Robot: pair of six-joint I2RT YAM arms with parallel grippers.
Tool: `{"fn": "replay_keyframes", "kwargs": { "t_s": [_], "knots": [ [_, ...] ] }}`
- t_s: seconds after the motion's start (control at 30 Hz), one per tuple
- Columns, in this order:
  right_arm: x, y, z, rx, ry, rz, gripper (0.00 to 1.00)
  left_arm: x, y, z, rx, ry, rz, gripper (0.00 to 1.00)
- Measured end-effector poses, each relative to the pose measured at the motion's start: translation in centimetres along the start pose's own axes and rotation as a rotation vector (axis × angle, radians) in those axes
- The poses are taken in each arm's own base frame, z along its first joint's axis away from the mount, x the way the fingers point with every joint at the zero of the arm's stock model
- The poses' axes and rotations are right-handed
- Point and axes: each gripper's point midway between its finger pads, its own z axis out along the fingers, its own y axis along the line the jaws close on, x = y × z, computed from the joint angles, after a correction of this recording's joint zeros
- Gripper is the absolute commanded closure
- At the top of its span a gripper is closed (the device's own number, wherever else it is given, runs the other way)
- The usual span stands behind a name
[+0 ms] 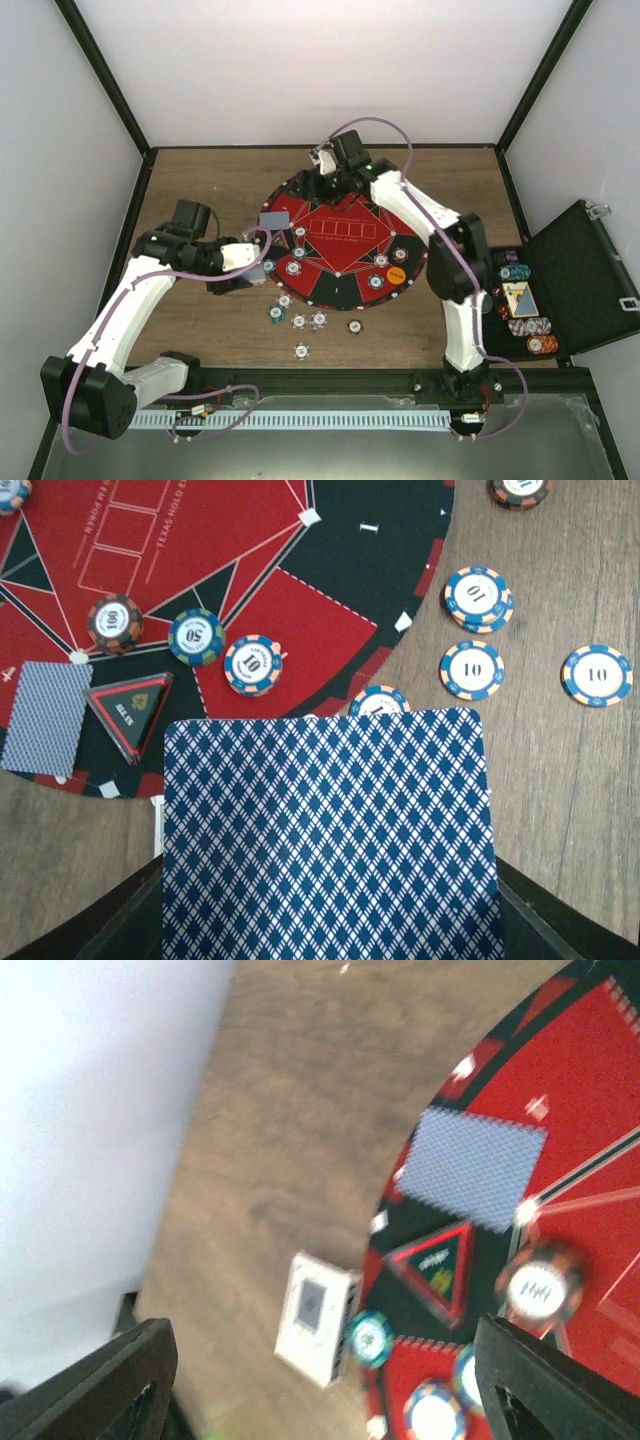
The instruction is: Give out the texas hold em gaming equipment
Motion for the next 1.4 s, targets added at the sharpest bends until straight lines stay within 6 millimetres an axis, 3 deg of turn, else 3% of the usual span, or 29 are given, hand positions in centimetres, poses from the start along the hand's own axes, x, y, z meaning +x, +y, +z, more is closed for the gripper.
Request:
{"fn": "replay_keyframes", "kwargs": {
  "t_s": [0.13,0.2,0.3,0.47,0.7,0.83,1.0,1.2,1.4],
  "knots": [
    [3.9,4.1,-3.6,-0.126,-0.019,-0.015,0.13,-0.7,0.5,-0.3,-0.012,-0.022,0.007,0.96],
    [7.4,5.3,-4.3,-0.183,0.017,0.010,0.12,-0.9,0.6,-0.4,-0.016,-0.029,0.009,0.96],
    [12.2,6.4,-4.3,-0.260,0.081,0.045,0.12,-1.0,0.7,-0.4,-0.012,-0.034,0.005,0.96],
    [16.6,8.0,-3.3,-0.345,0.159,0.087,0.12,-1.5,1.0,-0.6,-0.017,-0.046,0.004,0.96],
    [17.0,12.3,-3.0,-0.470,0.163,0.044,0.15,-1.9,1.1,-0.8,-0.020,-0.061,0.003,0.96],
    [17.2,13.6,-1.8,-0.507,0.186,0.042,0.18,-1.9,1.1,-0.8,-0.021,-0.064,0.004,0.96],
    [17.7,14.3,-0.4,-0.532,0.219,0.055,0.22,-2.0,1.1,-0.9,-0.022,-0.066,0.004,0.96],
    [16.8,15.3,0.8,-0.559,0.221,0.055,0.27,-2.2,1.1,-1.0,-0.021,-0.073,0.006,0.96],
    [16.7,14.9,2.1,-0.560,0.235,0.067,0.35,-2.4,1.2,-1.3,-0.025,-0.077,0.010,0.96]
  ]
}}
